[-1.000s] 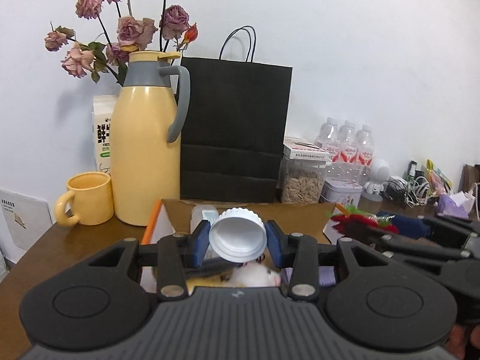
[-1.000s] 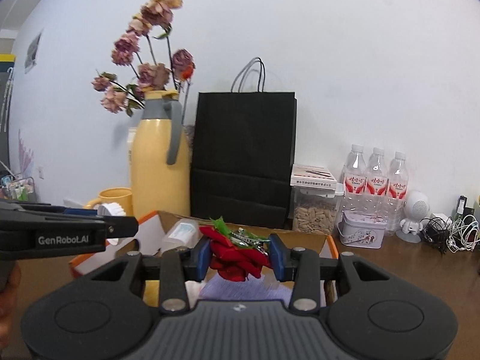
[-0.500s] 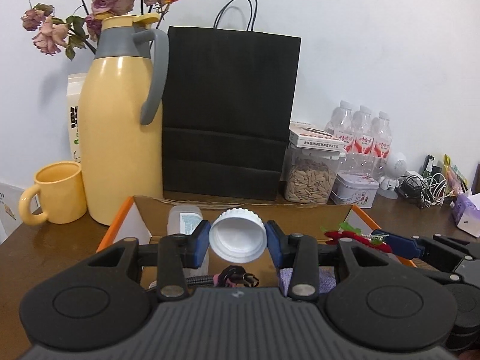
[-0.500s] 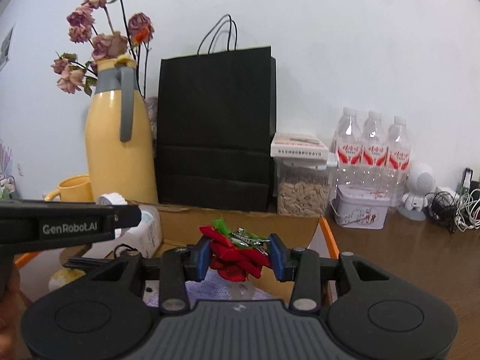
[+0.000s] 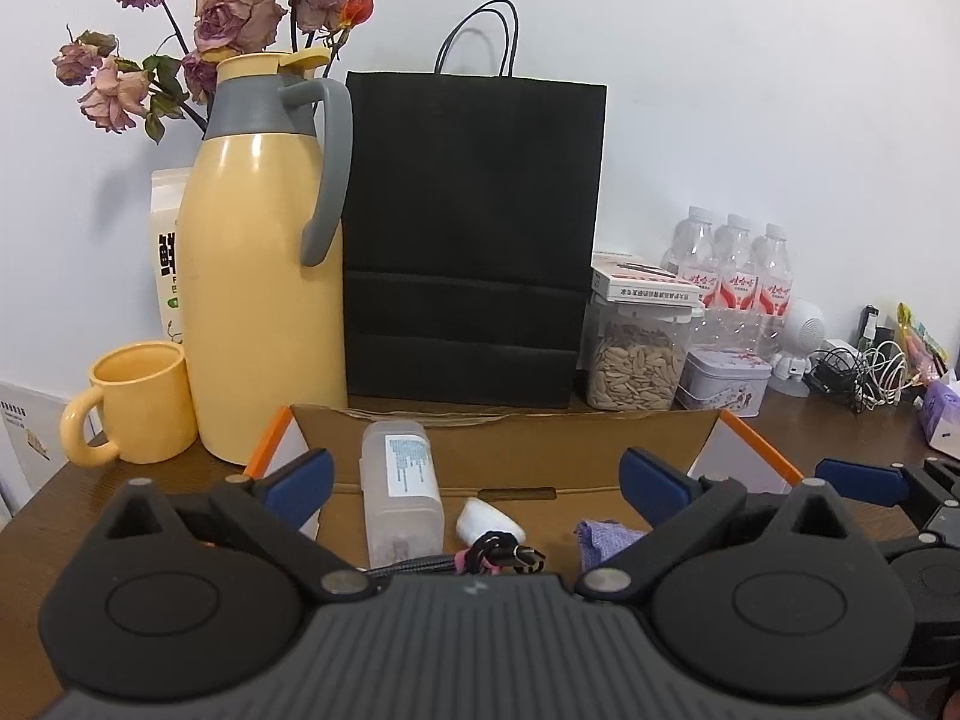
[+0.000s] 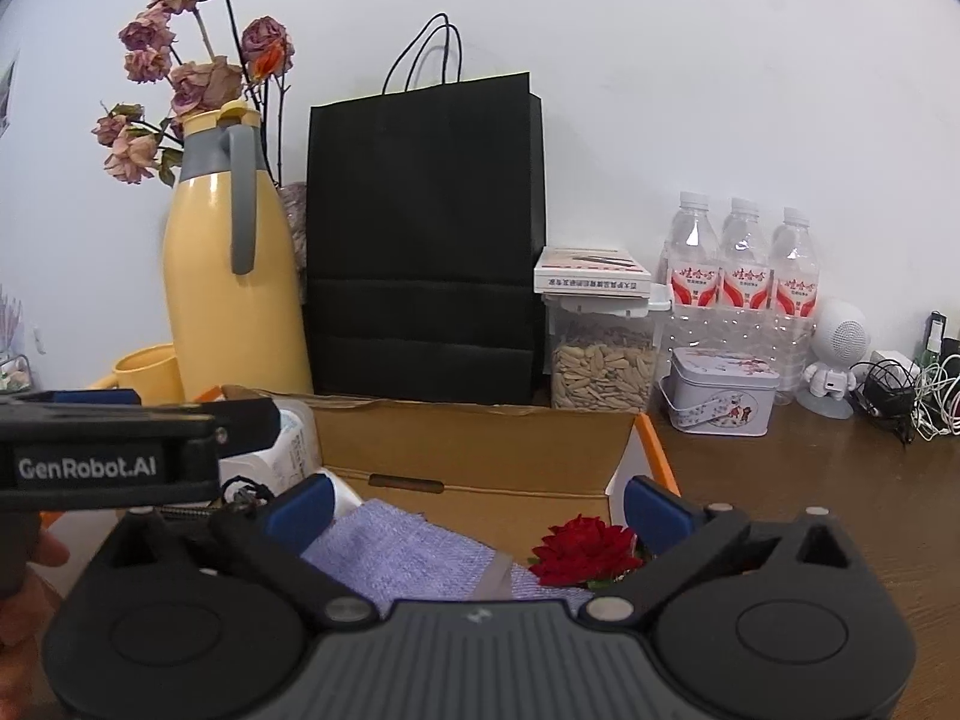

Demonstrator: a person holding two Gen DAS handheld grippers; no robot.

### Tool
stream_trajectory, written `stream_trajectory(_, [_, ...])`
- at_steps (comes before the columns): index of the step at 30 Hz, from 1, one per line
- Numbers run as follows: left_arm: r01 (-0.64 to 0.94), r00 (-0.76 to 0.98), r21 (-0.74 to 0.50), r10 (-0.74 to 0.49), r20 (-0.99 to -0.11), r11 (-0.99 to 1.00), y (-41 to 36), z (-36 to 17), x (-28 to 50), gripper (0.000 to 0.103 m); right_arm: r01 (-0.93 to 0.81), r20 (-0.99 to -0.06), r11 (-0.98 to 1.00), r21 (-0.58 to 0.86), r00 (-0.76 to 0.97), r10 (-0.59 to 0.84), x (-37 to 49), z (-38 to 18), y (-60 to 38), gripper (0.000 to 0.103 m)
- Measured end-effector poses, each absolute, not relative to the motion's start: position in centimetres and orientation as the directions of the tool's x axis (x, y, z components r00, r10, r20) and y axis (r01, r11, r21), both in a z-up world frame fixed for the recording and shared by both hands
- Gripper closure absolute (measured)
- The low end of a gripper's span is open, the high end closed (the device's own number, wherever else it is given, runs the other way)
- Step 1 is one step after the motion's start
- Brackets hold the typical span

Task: Organize objects
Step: 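Lower the cap and rose into the box and open both grippers, then grasp the small white plastic clip with the right gripper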

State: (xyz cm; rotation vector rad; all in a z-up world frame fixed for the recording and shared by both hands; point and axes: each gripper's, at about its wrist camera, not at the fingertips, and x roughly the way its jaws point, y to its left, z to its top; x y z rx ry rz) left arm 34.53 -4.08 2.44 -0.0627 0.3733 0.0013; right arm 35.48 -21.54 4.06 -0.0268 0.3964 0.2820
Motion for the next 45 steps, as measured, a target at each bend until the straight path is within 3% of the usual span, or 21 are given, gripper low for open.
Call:
stream_trajectory(20, [-0.027, 0.948, -0.054, 0.008, -0.32, 0.998, -0.7, 4.1, 26.7, 0.0, -0.322, -0.348, 0.947, -0.02, 0.89, 0.295, 29.1, 6.0, -22.0, 0.0])
stream_trajectory(45, [-0.045, 0.869, -0.027, 0.026, -0.495, 0.999, 2.3, -1.6, 19.1, 0.0, -0.381, -0.514, 0.922, -0.076, 0.807, 0.291, 21.6, 0.7, -21.3, 0.0])
